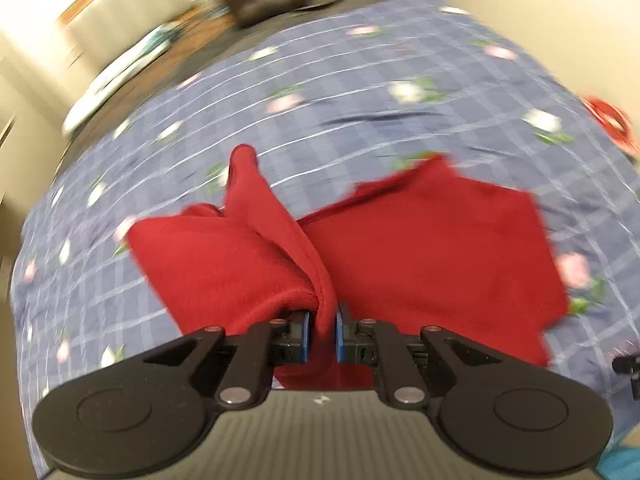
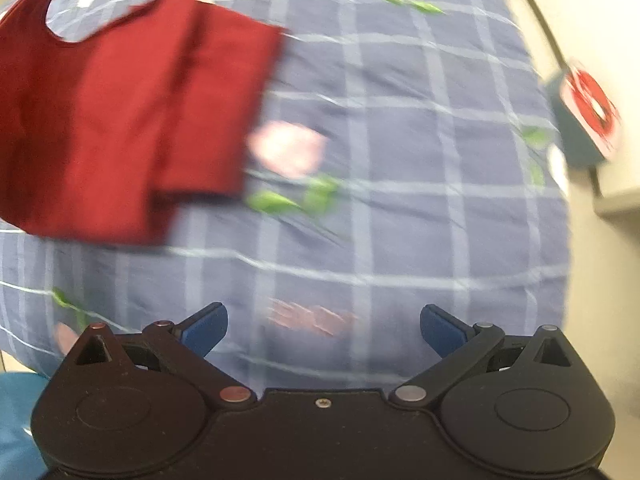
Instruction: Fold small clothes
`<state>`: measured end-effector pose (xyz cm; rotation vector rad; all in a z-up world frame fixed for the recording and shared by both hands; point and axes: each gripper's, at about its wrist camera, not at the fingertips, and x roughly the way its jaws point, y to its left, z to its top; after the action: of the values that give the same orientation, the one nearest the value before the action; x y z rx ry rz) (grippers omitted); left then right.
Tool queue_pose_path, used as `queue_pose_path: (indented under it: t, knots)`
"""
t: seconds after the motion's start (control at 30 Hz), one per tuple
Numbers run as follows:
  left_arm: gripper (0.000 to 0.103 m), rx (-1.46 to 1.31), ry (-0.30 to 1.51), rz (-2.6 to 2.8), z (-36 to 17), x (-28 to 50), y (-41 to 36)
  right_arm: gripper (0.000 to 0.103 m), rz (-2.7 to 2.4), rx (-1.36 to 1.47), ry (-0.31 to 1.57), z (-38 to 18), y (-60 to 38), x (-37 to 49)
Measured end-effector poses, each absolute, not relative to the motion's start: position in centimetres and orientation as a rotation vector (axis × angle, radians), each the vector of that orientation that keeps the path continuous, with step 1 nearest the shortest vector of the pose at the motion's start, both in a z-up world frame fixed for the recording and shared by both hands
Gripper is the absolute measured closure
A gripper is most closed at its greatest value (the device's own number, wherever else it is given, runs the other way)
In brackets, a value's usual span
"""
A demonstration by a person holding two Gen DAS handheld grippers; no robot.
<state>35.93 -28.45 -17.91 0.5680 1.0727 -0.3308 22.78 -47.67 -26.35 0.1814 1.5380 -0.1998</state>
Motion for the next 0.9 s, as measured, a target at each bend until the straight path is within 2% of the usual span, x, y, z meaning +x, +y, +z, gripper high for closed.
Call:
queue_pose_path:
  t: [0.13, 0.17, 0.23, 0.3, 0.33, 0.37, 0.5, 0.57, 0.63, 0.7, 0.9]
  knots:
    - [0.087, 0.663, 1.119, -0.406, -21.3, 32.9, -34.7, 0.001, -0.268, 0.218, 1.573, -27.1, -51.4, 20.2]
    - [0.082, 0.674, 1.138, -0.418, -22.2, 32.4, -35.6, 0.001, -0.28, 0.229, 1.58, -27.2, -52.2, 19.7]
    - [0.079, 0.692, 1.19, -0.438, -23.6, 31.1, -37.5, 0.001, -0.289, 0.242, 1.588, -27.5, -53.3, 19.0]
    - [0.069, 0.678, 1.215, -0.444, -23.8, 30.0, -38.4, 0.001, -0.285, 0.247, 1.593, -27.7, -54.0, 18.7]
    - [0.057, 0.666, 1.219, -0.444, -23.8, 29.7, -38.4, 0.001, -0.28, 0.251, 1.595, -27.8, -54.1, 18.6]
    - [0.05, 0.645, 1.222, -0.443, -23.5, 29.4, -38.4, 0.001, -0.272, 0.255, 1.597, -28.0, -54.3, 18.6]
    - [0.038, 0.581, 1.246, -0.394, -22.2, 29.0, -36.5, 0.001, -0.213, 0.254, 1.594, -28.4, -53.9, 20.0]
    - [0.02, 0.547, 1.255, -0.333, -21.7, 29.5, -35.0, 0.001, -0.155, 0.272, 1.568, -28.2, -53.5, 21.3]
    - [0.01, 0.495, 1.267, -0.251, -21.1, 29.8, -33.0, 0.001, -0.076, 0.314, 1.528, -27.7, -52.9, 22.9]
    - [0.005, 0.428, 1.295, -0.153, -21.0, 30.4, -30.6, 0.001, 0.011, 0.371, 1.477, -27.1, -51.9, 24.8]
    - [0.003, 0.195, 1.415, 0.126, -22.3, 32.4, -23.3, 0.005, 0.118, 0.502, 1.371, -25.7, -48.3, 32.0]
